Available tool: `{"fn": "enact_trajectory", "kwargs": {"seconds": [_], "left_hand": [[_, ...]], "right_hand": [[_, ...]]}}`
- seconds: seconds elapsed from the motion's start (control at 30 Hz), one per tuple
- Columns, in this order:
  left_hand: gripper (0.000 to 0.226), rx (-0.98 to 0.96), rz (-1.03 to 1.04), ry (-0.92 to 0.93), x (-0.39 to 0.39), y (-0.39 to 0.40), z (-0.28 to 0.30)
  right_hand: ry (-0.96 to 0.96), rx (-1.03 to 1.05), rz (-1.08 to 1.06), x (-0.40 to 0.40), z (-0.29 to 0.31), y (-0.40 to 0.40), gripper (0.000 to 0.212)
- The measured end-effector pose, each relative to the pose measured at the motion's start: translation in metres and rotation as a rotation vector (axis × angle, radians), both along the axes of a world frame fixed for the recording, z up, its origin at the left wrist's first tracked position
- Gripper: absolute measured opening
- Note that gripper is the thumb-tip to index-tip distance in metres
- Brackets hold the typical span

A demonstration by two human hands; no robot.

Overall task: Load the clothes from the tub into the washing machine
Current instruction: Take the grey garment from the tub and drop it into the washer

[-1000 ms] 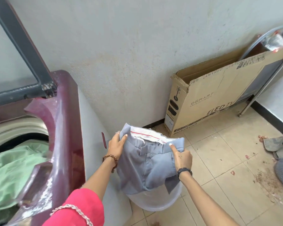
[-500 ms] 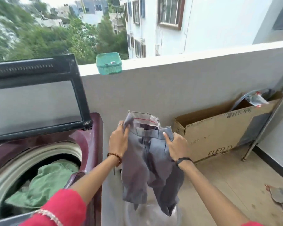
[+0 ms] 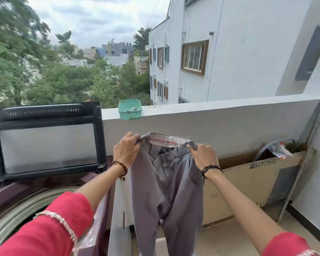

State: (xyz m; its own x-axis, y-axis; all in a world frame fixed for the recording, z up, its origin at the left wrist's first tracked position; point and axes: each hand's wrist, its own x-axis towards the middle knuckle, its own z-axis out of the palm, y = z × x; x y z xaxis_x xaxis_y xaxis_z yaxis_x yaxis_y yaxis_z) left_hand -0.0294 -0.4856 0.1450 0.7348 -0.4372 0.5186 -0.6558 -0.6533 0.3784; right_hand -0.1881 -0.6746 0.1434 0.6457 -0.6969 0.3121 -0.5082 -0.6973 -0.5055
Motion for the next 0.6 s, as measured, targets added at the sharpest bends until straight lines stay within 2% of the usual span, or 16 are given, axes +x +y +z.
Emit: {"fn": "enact_trajectory", "kwargs": {"seconds": [0.07, 0.17, 0.27, 0.37, 0.5, 0.6], "left_hand": [[0.021, -0.032, 0.041, 0.015, 0.006, 0.005, 0.02], [0.023, -0.232, 0.108, 0.155, 0.018, 0.016, 0.053], [0.02, -0.476, 0.022, 0.324, 0.029, 0.031, 0.091], [0.014, -0.697, -0.106, 0.492, 0.036, 0.048, 0.133], [0.008, -0.715, -0.172, 0.382, 0.043, 0.07, 0.185], [0.018, -0.699, -0.154, 0.287, 0.051, 0.092, 0.214]], "right_hand": [[-0.045, 0.12, -0.021, 0.007, 0.021, -0.007, 0.049], [-0.242, 0.425, -0.035, 0.022, 0.058, -0.011, 0.048], [-0.448, 0.642, 0.021, 0.033, 0.098, 0.001, 0.043], [-0.542, 0.695, 0.088, 0.046, 0.137, 0.015, 0.043], [-0.644, 0.587, 0.145, 0.069, 0.192, 0.035, 0.046], [-0.748, 0.662, 0.295, 0.085, 0.231, 0.056, 0.038]]}}
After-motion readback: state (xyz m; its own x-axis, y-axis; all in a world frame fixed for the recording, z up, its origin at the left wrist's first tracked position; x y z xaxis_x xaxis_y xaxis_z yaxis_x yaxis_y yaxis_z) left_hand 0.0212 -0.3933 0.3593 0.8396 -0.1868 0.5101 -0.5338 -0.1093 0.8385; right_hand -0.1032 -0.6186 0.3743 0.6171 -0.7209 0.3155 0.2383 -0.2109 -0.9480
